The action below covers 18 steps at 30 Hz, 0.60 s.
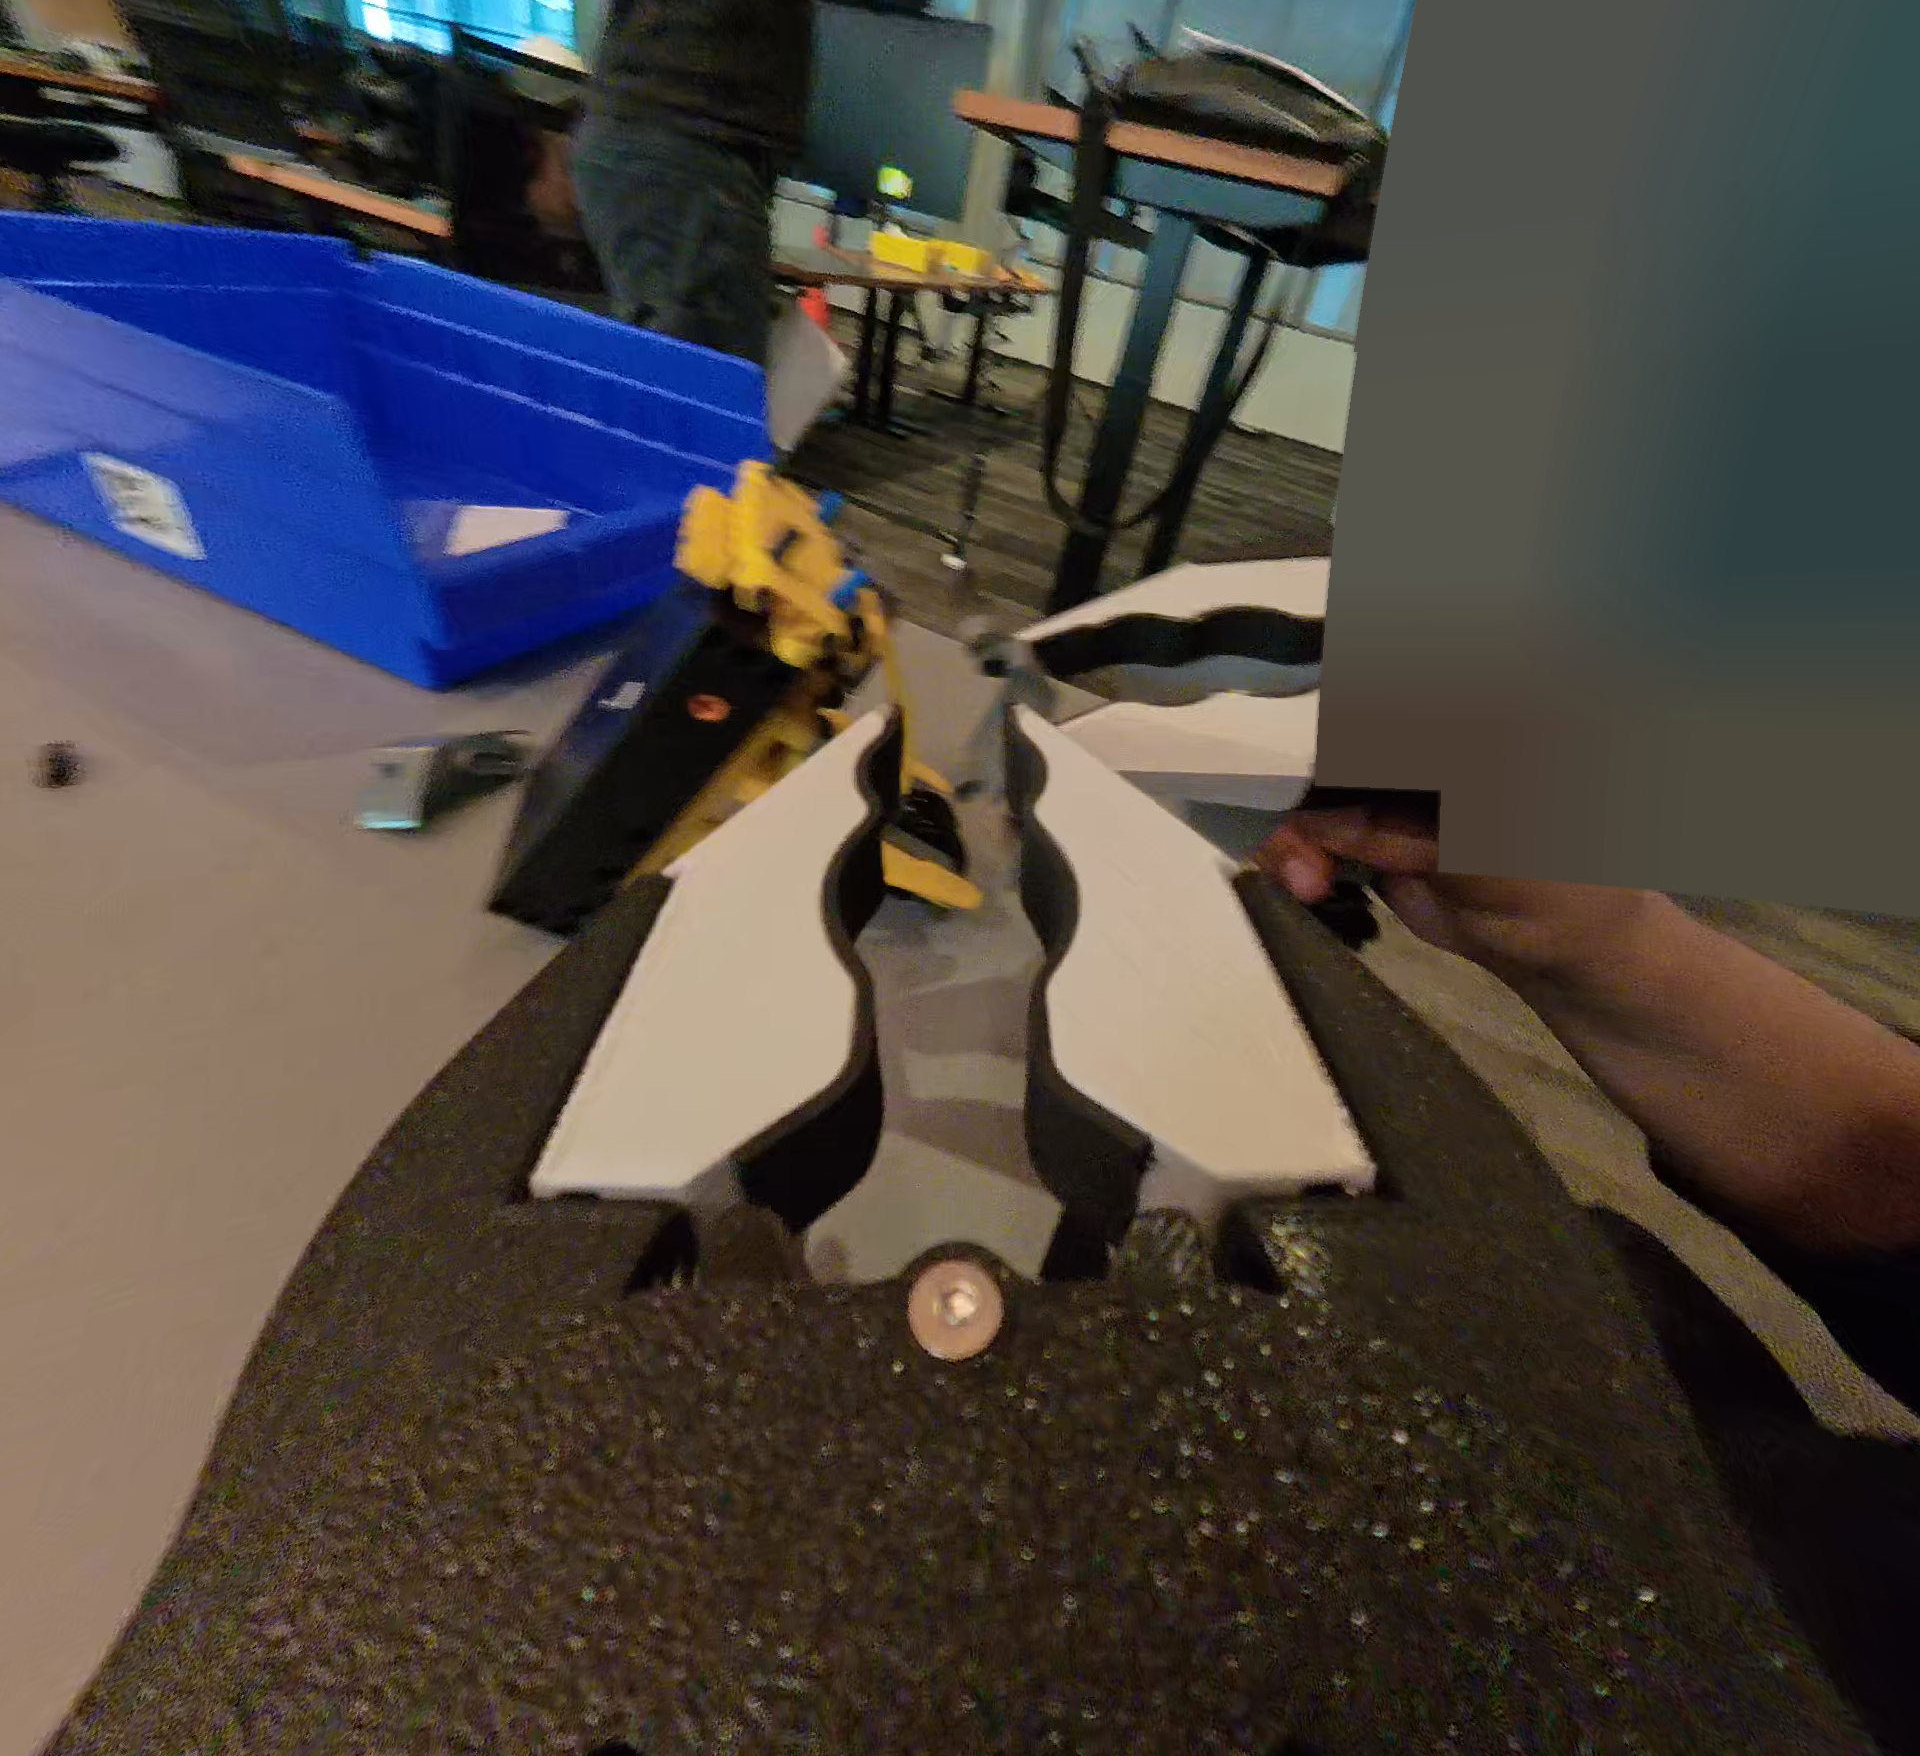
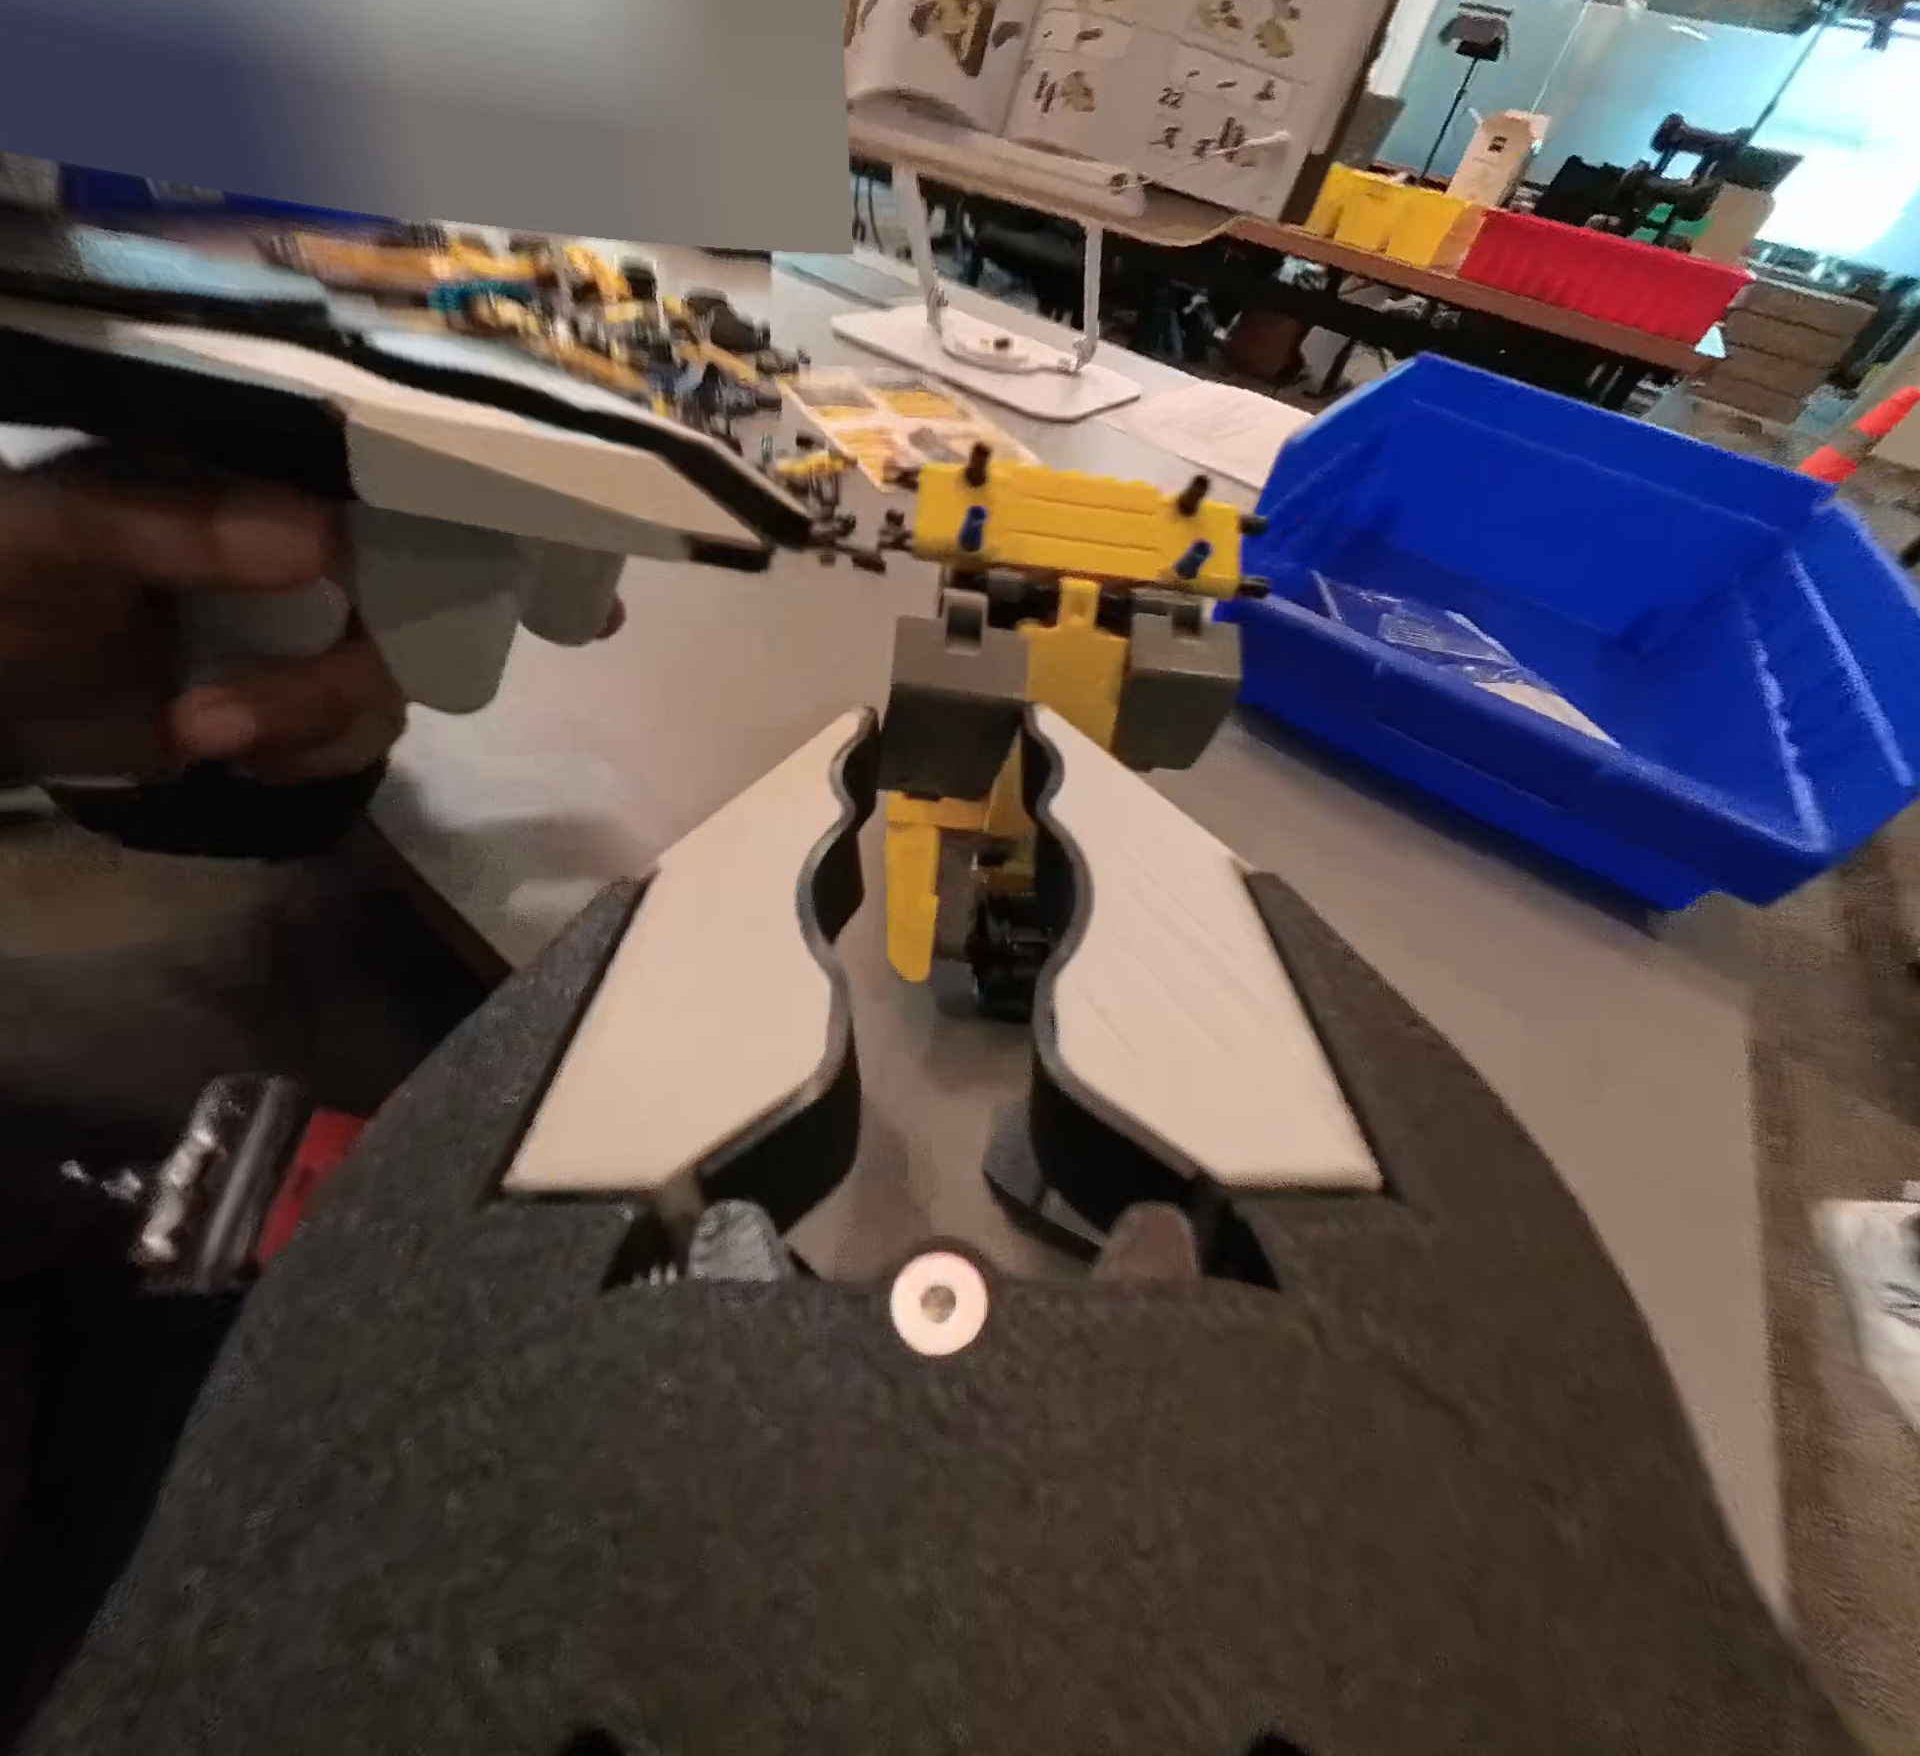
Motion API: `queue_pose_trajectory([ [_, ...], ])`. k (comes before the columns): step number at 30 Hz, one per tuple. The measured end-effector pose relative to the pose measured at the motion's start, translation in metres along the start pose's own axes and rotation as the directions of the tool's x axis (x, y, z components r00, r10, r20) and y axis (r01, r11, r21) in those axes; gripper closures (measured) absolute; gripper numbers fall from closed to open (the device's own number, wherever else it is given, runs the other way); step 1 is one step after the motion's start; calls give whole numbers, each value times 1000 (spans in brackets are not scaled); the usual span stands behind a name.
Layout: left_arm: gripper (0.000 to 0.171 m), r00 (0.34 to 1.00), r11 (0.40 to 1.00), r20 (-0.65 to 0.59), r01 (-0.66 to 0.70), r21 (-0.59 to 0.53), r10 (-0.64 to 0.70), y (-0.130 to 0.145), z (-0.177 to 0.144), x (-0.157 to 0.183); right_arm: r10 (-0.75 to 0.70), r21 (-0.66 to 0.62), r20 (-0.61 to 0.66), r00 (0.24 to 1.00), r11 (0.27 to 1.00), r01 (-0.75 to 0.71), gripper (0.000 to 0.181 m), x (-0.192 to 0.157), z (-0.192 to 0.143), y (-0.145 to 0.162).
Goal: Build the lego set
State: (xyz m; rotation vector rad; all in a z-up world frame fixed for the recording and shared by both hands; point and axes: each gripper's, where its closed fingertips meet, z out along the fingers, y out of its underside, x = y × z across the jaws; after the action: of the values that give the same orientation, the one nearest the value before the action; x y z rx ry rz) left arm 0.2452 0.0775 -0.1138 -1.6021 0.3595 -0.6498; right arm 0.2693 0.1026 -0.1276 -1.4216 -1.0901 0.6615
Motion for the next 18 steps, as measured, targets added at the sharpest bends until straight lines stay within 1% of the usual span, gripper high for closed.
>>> queue_pose_trajectory([
  [1,149,999,1000,27,23,10,-24,-5,-3,-10,54,35,9,998,998,-55,155,3,-2,-4],
  [2,149,998,998,30,56,8,-56,-6,-5,-16,116,76,32,993,990,-118,155,4,-4,-8],
  [4,149,987,986,12,162,-25,-162,-1,-4,-22,218,132,79,973,965,-227,155,5,-5,-13],
  [5,149,973,972,-5,229,-43,-229,3,-1,-22,241,139,88,966,958,-252,155,6,-3,-13],
  [8,149,912,911,-53,401,-94,-406,20,9,-16,234,126,82,969,962,-243,154,2,2,-9],
  [10,149,876,878,-84,464,-120,-475,23,13,-12,205,131,63,977,968,-212,154,-1,4,-10],
  [14,149,866,866,-74,485,-118,-495,24,15,-16,147,133,-34,989,981,-141,155,3,9,-6],
  [18,149,863,862,-70,490,-129,-501,26,16,-19,116,136,-53,992,985,-108,155,0,15,-5],
])
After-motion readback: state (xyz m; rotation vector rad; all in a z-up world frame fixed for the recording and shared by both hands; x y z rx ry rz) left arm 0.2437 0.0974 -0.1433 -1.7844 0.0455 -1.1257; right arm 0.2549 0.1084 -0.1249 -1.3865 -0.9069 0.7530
